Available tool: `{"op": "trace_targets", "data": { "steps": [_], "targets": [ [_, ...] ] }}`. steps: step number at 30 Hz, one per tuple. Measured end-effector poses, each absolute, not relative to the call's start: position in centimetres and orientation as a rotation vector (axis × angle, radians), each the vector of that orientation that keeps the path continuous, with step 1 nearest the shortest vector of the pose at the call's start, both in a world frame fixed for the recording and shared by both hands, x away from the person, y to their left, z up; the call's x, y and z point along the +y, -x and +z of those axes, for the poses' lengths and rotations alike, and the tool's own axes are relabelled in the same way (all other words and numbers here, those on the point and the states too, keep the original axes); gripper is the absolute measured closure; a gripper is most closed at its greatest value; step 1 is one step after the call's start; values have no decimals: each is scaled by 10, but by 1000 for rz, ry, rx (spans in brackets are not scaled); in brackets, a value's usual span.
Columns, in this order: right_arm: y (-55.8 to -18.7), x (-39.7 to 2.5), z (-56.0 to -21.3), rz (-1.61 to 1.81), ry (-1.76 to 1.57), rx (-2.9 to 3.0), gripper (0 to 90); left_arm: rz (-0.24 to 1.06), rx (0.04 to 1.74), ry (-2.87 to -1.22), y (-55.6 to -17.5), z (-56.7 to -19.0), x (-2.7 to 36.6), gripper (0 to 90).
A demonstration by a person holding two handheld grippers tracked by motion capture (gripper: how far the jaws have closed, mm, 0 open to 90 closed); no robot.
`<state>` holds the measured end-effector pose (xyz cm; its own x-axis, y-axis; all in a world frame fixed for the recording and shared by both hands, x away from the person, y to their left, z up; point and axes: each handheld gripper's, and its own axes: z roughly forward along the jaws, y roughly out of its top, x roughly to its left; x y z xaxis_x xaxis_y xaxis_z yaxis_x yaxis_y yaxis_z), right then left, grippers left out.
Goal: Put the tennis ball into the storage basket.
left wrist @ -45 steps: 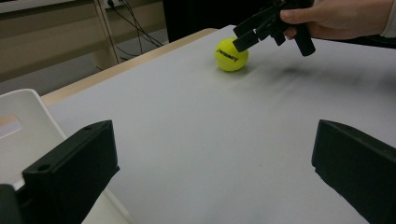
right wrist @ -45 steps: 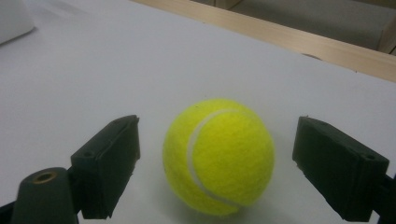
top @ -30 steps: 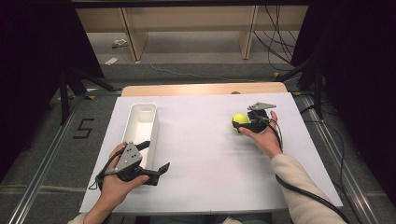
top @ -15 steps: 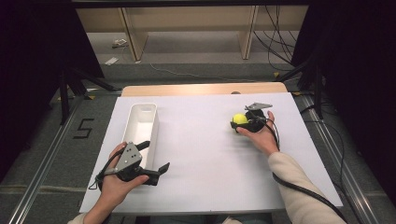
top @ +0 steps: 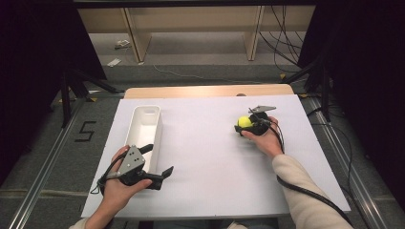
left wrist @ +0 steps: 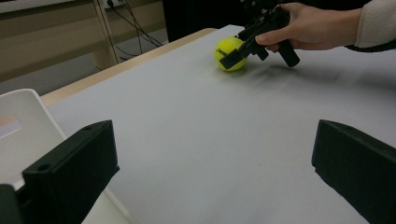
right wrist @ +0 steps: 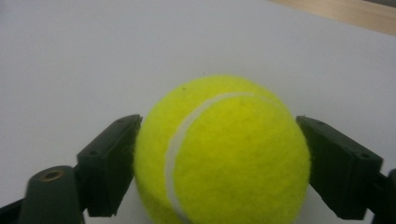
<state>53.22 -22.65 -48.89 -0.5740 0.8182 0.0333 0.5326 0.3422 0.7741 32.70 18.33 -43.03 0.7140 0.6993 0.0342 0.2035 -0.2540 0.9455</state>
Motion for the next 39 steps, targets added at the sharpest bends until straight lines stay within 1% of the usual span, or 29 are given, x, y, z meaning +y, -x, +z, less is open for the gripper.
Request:
{"op": "trace_targets", "data": {
  "steps": [2,22,39],
  "targets": [
    [-532,-226,-489,1090,-1194,2258,255,554,711,-1805,-327,-430,183,0],
    [-531,-226,-488,1094,-1185,2245,267,555,709,-1804,-327,-430,183,0],
    [-529,-230,-478,1129,-1178,2203,268,553,708,-1804,-326,-430,183,0]
  ]
}}
